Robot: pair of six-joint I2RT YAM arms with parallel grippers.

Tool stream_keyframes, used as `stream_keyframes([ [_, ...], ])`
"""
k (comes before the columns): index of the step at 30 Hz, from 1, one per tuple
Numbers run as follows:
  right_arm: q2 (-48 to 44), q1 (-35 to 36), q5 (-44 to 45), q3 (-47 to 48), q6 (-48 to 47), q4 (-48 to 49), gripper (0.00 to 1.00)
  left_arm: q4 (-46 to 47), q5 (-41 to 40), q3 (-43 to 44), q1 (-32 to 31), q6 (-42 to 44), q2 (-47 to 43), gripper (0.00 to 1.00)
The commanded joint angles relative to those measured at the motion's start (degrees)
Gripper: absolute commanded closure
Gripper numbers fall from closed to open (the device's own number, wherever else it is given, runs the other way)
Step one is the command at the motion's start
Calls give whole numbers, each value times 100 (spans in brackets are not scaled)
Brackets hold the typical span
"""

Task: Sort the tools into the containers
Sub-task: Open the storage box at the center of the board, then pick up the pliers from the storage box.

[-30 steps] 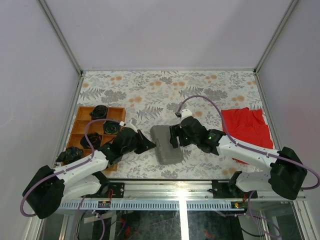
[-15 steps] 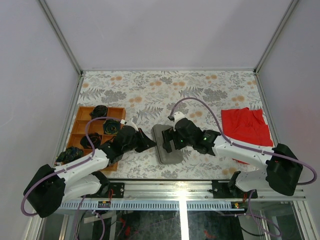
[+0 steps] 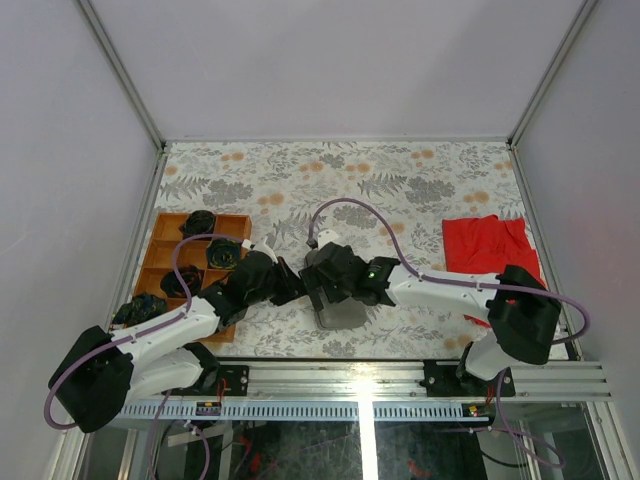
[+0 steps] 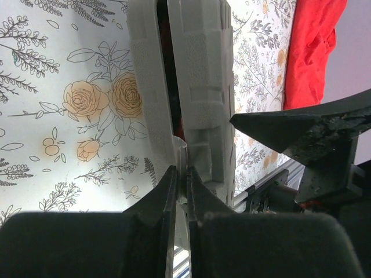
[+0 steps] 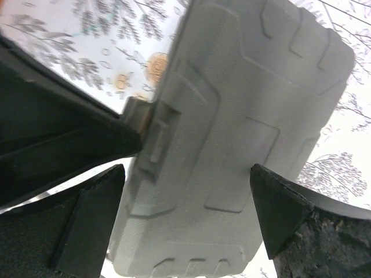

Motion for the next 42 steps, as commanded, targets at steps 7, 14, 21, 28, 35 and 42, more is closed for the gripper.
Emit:
stream_keyframes([
  [7,-223,103,1536,195,22,-891,7,308,52,106,22,77,-99,100],
  [14,-1043,-139,1458,-371,160,-889,8,300,-14,71,21,47,-9,100],
  [21,-1888,-927,869,-1060,259,-729,11,293,-75,-35,21,73,62,100],
  [28,-2390,-1691,631,-1685,298,-526,12,469,-124,-239,24,72,232,100],
  [35,-2545,-1923,1626,-1691,462,-1069,11,521,-220,-412,29,91,334,100],
  [42,-2845,-1927,1522,-1436,-111,-899,11,601,-280,-556,29,126,371,100],
])
